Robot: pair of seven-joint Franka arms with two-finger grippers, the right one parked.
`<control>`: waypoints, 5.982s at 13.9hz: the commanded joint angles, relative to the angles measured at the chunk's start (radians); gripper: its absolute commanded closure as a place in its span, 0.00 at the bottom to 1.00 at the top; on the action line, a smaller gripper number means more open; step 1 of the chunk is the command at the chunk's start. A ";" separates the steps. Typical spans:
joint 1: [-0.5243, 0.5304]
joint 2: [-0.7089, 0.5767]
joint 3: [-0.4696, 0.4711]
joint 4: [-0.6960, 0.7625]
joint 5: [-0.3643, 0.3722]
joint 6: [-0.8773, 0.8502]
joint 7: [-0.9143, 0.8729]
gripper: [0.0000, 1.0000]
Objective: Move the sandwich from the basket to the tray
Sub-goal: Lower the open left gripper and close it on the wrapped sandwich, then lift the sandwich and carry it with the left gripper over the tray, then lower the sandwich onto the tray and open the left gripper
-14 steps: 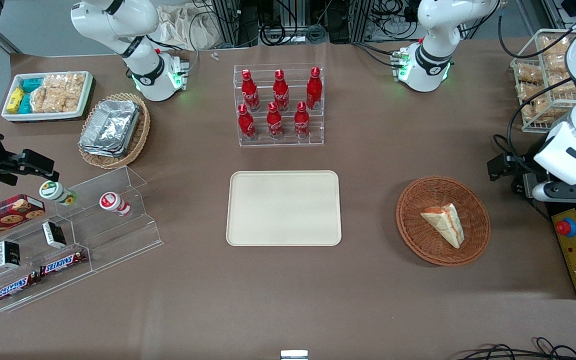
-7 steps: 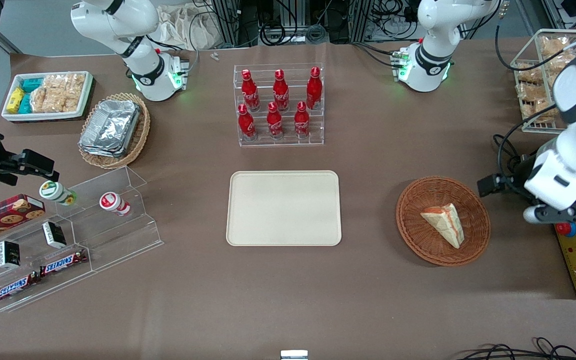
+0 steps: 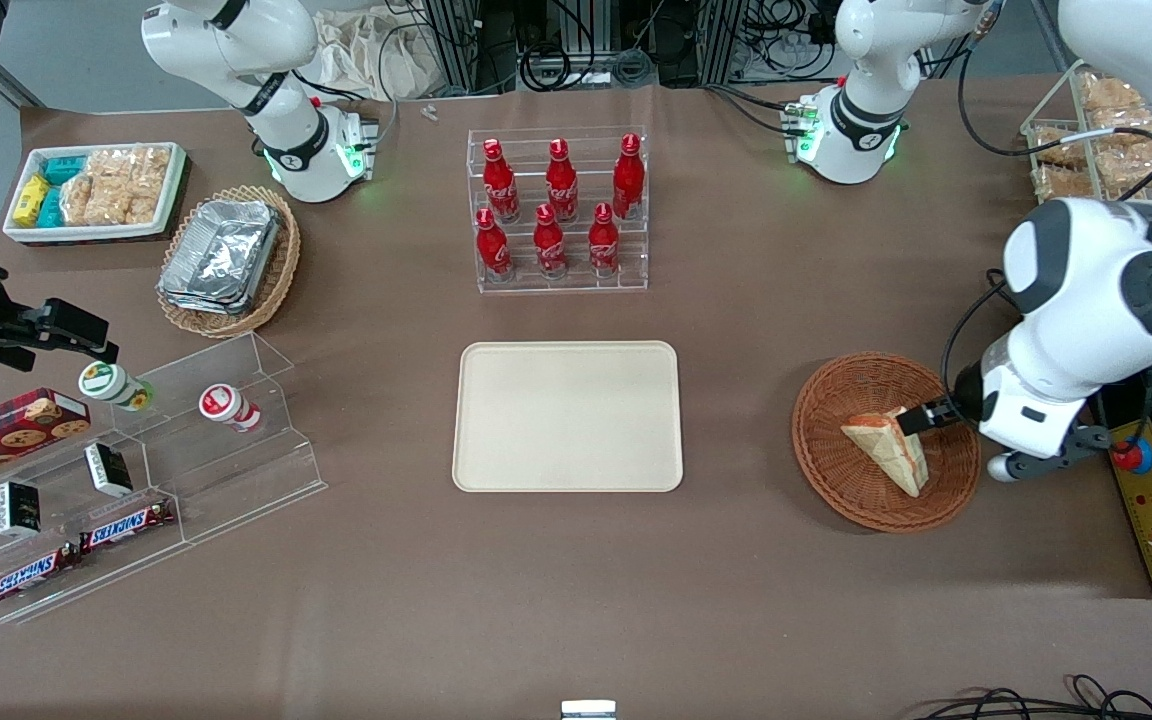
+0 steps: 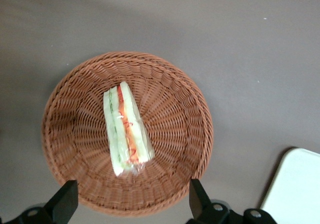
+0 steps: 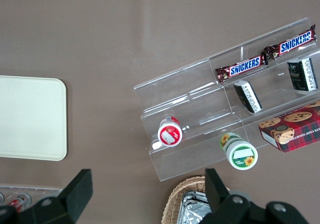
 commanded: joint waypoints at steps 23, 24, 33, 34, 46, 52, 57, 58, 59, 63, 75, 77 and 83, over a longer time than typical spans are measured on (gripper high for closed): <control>0.001 0.143 0.065 -0.184 0.035 0.285 -0.216 0.00; 0.000 0.151 0.065 -0.182 0.035 0.304 -0.227 0.00; -0.017 0.196 0.063 -0.116 0.035 0.306 -0.341 1.00; -0.017 0.194 0.063 -0.115 0.035 0.304 -0.341 1.00; -0.025 0.139 -0.098 0.527 0.015 -0.565 -0.373 1.00; -0.169 0.223 -0.201 0.530 0.035 -0.450 -0.404 1.00; -0.328 0.341 -0.201 0.384 0.170 -0.245 -0.414 1.00; -0.355 0.379 -0.201 0.382 0.200 -0.227 -0.416 1.00; -0.388 0.406 -0.201 0.384 0.228 -0.213 -0.428 1.00; -0.479 0.485 -0.178 0.368 0.336 -0.106 -0.474 1.00; -0.473 0.519 -0.179 0.318 0.413 -0.043 -0.480 0.00; -0.465 0.506 -0.181 0.324 0.409 -0.052 -0.508 0.00; -0.403 0.334 -0.175 0.352 0.411 -0.085 -0.645 0.00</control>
